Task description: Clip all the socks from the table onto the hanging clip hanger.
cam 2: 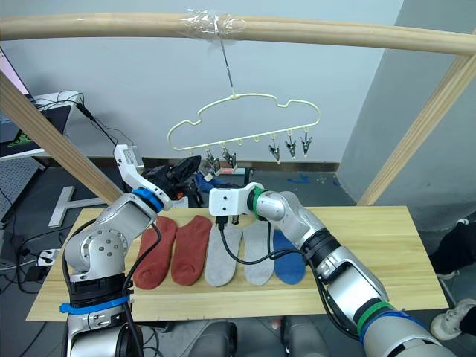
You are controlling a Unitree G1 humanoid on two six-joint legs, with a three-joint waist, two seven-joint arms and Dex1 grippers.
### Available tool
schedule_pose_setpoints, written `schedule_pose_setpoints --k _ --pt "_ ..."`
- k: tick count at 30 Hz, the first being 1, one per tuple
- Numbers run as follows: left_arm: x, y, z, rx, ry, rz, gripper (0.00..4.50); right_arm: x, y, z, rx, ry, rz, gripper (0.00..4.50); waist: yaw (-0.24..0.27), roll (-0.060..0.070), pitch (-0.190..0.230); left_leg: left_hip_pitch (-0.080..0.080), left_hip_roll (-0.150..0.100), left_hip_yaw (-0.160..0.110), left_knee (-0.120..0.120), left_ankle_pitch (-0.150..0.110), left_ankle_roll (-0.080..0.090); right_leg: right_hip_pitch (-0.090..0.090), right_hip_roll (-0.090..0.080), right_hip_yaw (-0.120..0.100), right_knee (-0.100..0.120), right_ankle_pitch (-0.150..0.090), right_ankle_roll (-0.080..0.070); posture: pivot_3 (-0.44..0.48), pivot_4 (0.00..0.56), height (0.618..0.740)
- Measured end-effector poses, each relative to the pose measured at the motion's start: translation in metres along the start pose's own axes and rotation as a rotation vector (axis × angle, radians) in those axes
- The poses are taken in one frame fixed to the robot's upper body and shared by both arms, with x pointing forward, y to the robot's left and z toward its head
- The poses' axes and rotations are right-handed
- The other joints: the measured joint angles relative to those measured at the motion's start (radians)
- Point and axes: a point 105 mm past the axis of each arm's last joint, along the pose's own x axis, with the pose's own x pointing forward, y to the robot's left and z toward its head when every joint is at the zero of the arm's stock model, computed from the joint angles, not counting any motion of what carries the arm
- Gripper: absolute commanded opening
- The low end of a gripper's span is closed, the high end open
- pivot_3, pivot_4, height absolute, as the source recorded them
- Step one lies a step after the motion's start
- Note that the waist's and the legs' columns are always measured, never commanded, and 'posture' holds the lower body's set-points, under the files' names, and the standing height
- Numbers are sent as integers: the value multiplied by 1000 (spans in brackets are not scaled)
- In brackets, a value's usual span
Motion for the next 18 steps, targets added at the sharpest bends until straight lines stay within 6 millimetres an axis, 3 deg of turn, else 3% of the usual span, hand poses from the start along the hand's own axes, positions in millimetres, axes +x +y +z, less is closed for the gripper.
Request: schedule_pose_setpoints --k 7,18 --pt "0 0 0 1 1 1 0 -1 -1 -1 0 3 -8 55 0 0 0 0 0 0 0 0 0 0 0 0 0 0 0 83 221 740" --pt "-6 4 -1 -1 -6 11 3594 1 -2 4 39 -20 -23 0 0 0 0 0 0 0 0 0 0 0 0 0 0 0 0 90 221 740"
